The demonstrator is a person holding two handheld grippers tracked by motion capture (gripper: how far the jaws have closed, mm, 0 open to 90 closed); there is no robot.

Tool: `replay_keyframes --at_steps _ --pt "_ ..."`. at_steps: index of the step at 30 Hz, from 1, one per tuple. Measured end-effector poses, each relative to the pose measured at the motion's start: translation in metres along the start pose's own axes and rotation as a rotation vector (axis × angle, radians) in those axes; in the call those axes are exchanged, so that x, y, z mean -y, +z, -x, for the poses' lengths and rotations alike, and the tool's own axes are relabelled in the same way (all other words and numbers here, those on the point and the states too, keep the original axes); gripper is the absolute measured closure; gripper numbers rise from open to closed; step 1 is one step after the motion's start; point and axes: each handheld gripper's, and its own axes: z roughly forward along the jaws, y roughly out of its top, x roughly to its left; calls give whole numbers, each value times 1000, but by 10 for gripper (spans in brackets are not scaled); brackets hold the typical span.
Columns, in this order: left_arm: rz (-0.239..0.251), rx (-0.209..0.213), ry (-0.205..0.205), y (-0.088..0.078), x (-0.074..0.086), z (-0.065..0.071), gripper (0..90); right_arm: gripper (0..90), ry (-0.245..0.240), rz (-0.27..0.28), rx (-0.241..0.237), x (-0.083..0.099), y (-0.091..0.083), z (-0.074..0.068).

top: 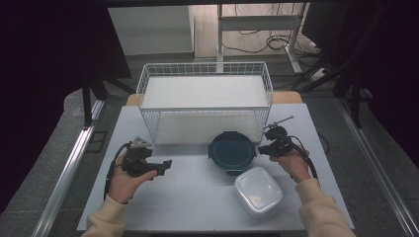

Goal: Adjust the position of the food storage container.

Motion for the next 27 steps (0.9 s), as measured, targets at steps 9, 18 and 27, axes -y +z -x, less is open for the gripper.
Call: replay_keyframes --at_steps 9,18,27 --pt "-7 -5 -3 2 1 -3 162 898 -3 -47 19 -4 16 -2" --pt "-10 -8 -4 4 1 -2 162 900 4 -61 4 -6 14 -2" --pt "-17 -7 -1 5 1 -2 162 900 -7 -63 -17 -10 15 -7"
